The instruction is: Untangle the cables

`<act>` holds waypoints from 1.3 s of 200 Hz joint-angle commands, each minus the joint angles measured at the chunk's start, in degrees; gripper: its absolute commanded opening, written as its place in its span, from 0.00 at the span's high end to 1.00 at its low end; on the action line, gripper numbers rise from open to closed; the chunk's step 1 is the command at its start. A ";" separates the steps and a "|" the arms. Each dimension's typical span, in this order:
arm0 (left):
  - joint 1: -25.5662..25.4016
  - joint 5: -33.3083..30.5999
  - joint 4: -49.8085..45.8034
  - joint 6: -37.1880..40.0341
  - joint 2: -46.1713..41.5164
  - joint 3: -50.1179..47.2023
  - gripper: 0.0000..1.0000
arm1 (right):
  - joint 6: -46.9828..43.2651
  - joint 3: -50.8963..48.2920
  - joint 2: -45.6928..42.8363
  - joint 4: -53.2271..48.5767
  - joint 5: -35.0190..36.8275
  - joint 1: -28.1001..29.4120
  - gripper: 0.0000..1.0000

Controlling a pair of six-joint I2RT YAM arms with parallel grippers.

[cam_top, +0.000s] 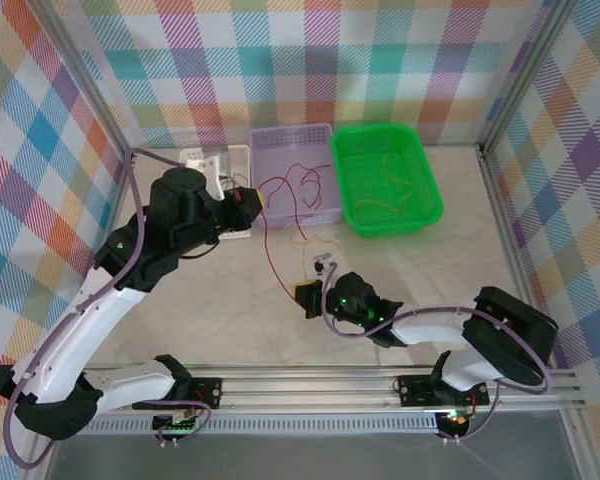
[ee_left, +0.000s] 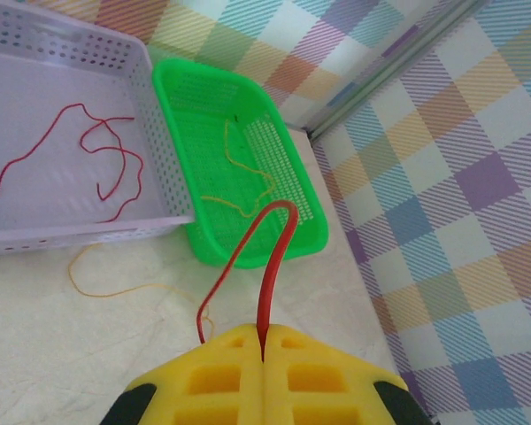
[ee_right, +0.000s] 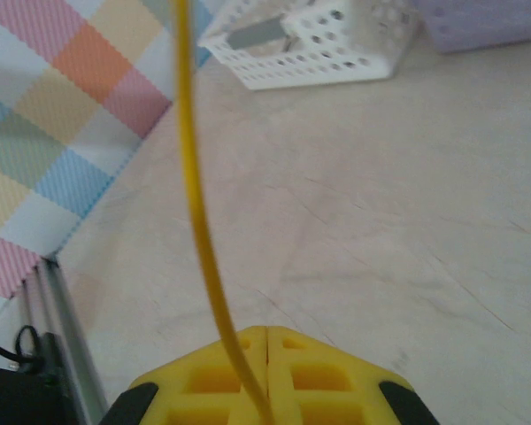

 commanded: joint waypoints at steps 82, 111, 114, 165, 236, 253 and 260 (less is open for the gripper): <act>0.63 -11.92 -6.27 8.78 1.82 7.27 1.00 | 0.50 -9.20 -39.70 -33.12 11.79 -8.28 1.00; 0.74 -12.09 -3.72 9.52 5.24 6.94 1.00 | 0.33 -9.31 -48.77 -41.40 14.72 -8.84 1.00; 0.71 -12.22 -3.53 9.56 5.60 7.03 1.00 | 0.39 -9.29 -49.51 -42.10 15.10 -8.84 1.00; 1.58 -14.44 1.85 11.38 13.89 10.54 1.00 | 0.43 -9.02 -59.72 -50.79 18.32 -8.93 1.00; 4.98 -14.37 8.35 13.35 26.76 16.52 1.00 | -1.50 -7.36 -63.47 -56.07 19.51 -8.93 1.00; 6.08 -14.47 8.88 13.44 29.96 18.79 1.00 | -1.71 -6.98 -63.31 -56.18 19.21 -8.93 1.00; 6.53 -14.26 8.74 13.38 31.46 19.96 1.00 | -1.94 -6.83 -63.15 -56.28 19.08 -8.93 1.00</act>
